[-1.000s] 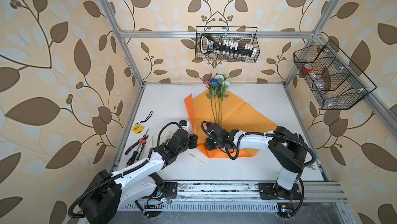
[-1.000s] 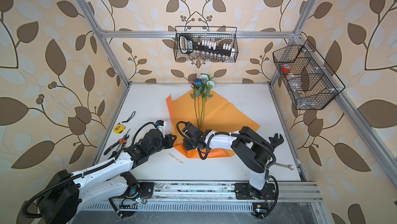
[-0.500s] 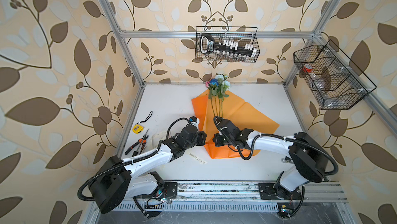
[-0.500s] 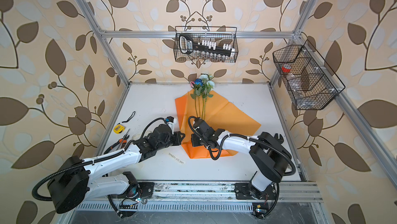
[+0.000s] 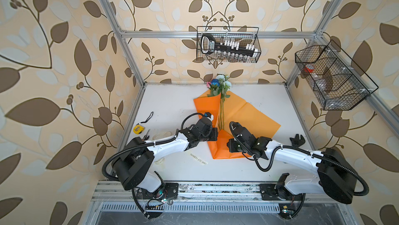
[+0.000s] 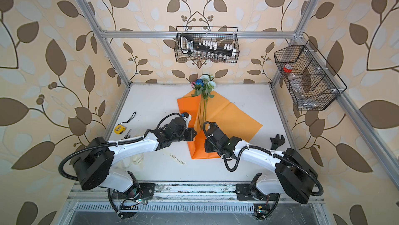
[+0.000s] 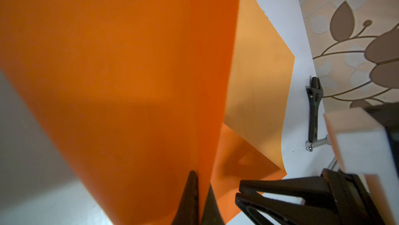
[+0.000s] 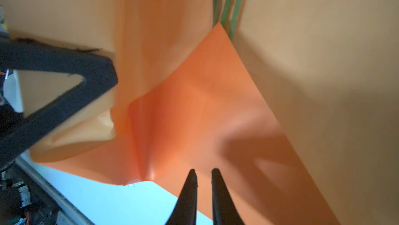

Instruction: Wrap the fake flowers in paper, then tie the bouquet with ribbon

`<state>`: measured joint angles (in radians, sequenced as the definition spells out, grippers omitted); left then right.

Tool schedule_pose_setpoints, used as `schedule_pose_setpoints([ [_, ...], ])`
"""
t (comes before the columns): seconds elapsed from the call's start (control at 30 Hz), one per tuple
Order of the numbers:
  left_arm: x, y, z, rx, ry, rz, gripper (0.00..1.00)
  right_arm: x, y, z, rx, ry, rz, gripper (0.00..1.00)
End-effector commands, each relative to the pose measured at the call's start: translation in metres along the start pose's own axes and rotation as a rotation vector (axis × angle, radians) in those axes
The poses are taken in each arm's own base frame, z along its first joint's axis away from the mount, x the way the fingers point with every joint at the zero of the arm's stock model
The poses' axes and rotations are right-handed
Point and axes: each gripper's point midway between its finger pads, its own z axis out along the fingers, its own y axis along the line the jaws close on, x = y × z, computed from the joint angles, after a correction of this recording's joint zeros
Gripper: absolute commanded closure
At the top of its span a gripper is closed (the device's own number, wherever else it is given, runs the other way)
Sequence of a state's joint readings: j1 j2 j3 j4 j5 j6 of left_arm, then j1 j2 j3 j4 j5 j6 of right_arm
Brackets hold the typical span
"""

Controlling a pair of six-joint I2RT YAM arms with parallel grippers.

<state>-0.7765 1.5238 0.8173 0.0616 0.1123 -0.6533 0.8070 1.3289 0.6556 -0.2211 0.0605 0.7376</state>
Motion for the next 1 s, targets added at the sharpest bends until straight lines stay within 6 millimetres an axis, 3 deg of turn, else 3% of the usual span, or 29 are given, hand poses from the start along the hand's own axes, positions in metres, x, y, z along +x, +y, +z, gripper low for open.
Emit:
schedule_pose_setpoints([
  [0.0,0.005,-0.017,0.012,0.04,0.058,0.042,0.88,0.005,-0.012,0.001,0.041,-0.001,0.025,0.84],
  [0.17,0.018,-0.017,0.034,0.053,0.128,0.024,0.8,0.004,-0.016,0.004,0.052,-0.02,0.031,0.84],
  [0.27,0.021,-0.021,0.042,0.084,0.147,0.005,0.68,0.002,-0.014,0.004,0.048,-0.03,0.031,0.84],
  [0.37,0.02,-0.025,0.042,0.102,0.146,-0.001,0.6,-0.002,-0.01,0.003,0.034,-0.038,0.03,0.85],
  [0.5,0.016,-0.028,0.037,0.112,0.125,-0.014,0.4,-0.008,-0.006,-0.001,0.019,-0.056,0.031,0.85],
  [0.63,0.009,-0.03,0.027,0.116,0.08,-0.046,0.38,-0.012,-0.004,-0.004,0.022,-0.068,0.031,0.84],
  [0.77,-0.006,-0.025,0.005,0.064,0.005,-0.062,0.4,-0.014,-0.003,-0.006,0.021,-0.07,0.036,0.81],
  [0.97,-0.019,0.02,-0.032,-0.222,-0.077,-0.036,0.49,-0.017,0.006,-0.005,-0.009,-0.066,0.041,0.75],
])
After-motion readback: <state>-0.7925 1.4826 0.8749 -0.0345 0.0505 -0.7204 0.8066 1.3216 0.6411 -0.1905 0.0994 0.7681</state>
